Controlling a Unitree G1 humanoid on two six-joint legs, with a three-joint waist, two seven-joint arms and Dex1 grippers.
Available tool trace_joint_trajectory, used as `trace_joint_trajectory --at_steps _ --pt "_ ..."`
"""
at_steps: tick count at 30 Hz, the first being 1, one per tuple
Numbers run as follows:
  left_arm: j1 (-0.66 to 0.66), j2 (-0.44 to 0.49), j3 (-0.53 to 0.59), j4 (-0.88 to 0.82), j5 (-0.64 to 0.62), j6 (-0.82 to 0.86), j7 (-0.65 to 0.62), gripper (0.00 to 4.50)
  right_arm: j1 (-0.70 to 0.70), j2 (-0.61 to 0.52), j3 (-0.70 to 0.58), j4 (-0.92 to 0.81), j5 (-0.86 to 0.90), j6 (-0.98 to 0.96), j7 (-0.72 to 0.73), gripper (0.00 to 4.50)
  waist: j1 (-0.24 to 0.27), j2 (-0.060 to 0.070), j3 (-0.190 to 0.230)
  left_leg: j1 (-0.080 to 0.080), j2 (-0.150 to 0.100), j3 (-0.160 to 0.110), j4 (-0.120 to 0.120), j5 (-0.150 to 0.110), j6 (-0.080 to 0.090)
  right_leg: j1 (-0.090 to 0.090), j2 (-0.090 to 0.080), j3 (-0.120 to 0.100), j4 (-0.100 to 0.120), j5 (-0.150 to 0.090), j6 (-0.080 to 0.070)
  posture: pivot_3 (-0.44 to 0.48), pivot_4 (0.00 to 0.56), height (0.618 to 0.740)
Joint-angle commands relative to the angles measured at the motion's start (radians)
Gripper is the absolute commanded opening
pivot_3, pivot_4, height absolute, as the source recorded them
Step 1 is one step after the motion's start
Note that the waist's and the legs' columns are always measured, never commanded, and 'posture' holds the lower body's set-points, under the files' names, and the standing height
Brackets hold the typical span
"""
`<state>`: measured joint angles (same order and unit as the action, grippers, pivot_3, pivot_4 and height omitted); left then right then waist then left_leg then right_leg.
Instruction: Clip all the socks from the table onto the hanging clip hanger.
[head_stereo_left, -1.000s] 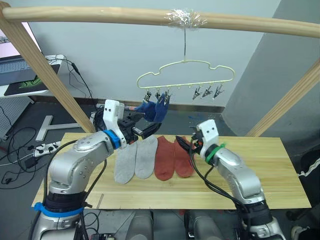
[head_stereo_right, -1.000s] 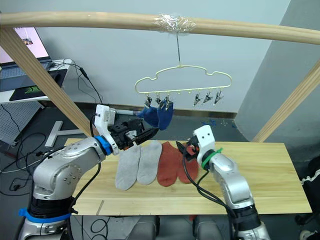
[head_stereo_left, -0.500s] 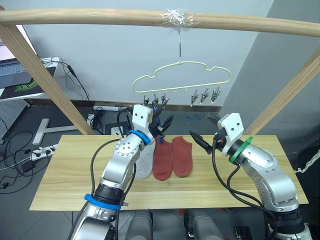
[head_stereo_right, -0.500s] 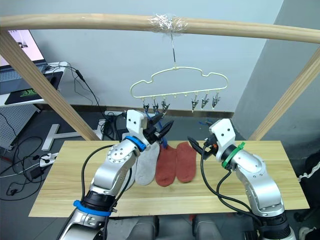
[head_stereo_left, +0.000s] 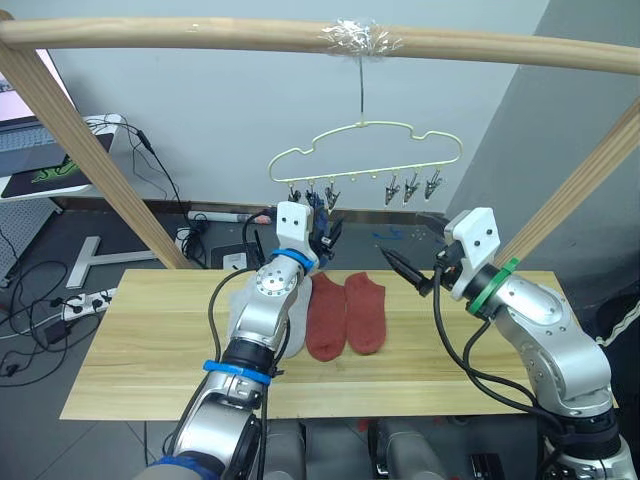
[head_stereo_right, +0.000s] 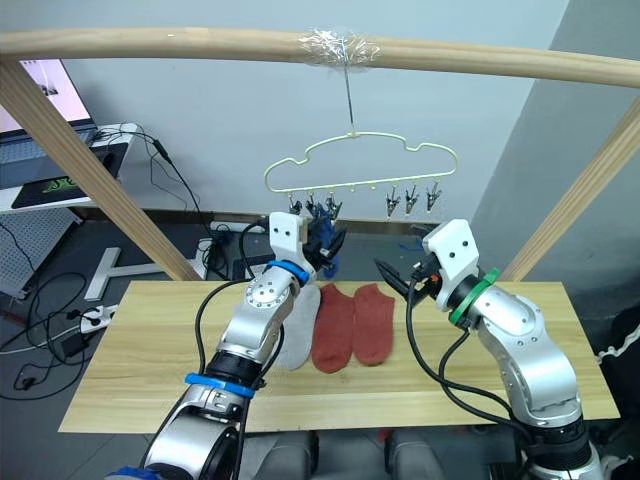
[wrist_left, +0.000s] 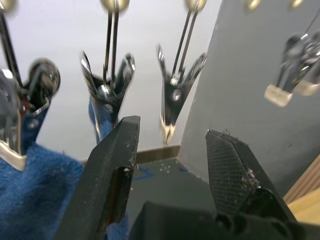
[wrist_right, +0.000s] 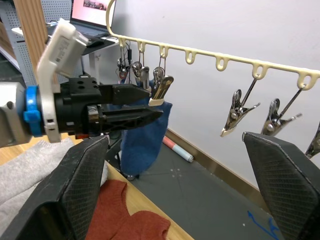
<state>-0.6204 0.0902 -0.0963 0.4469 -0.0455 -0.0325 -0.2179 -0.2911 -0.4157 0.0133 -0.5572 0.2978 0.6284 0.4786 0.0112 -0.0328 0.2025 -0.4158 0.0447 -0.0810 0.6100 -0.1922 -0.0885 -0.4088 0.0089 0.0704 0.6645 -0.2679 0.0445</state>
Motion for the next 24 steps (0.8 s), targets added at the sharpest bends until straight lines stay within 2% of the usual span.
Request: trace_joint_trajectory --at_steps 1,12,24 --pt "-0.054 -0.023 0.012 0.023 0.01 -0.052 0.014 2.35 -0.034 -0.006 -0.034 -0.053 0.026 0.007 -0.01 4.5 0.0 0.0 0.0 0.0 0.0 0.0 0.0 0.0 0.0 0.0 0.0 0.0 0.0 0.0 0.0 0.038 0.148 0.74" --pt "-0.116 -0.048 0.02 0.082 0.08 -0.113 0.121 2.35 -0.048 -0.013 -0.028 -0.037 0.015 -0.001 -0.015 4.5 -0.011 0.0 0.0 0.0 0.0 0.0 0.0 0.0 0.0 0.0 0.0 0.0 0.001 0.001 -0.001 0.041 0.158 0.74" --pt "-0.119 -0.05 0.018 0.062 0.12 -0.114 0.148 2.35 -0.055 -0.012 -0.018 -0.034 0.006 -0.009 -0.024 4.5 -0.011 0.0 0.0 0.001 0.0 0.0 0.0 0.0 0.0 0.0 0.0 0.0 0.001 0.003 -0.004 0.041 0.158 0.74"
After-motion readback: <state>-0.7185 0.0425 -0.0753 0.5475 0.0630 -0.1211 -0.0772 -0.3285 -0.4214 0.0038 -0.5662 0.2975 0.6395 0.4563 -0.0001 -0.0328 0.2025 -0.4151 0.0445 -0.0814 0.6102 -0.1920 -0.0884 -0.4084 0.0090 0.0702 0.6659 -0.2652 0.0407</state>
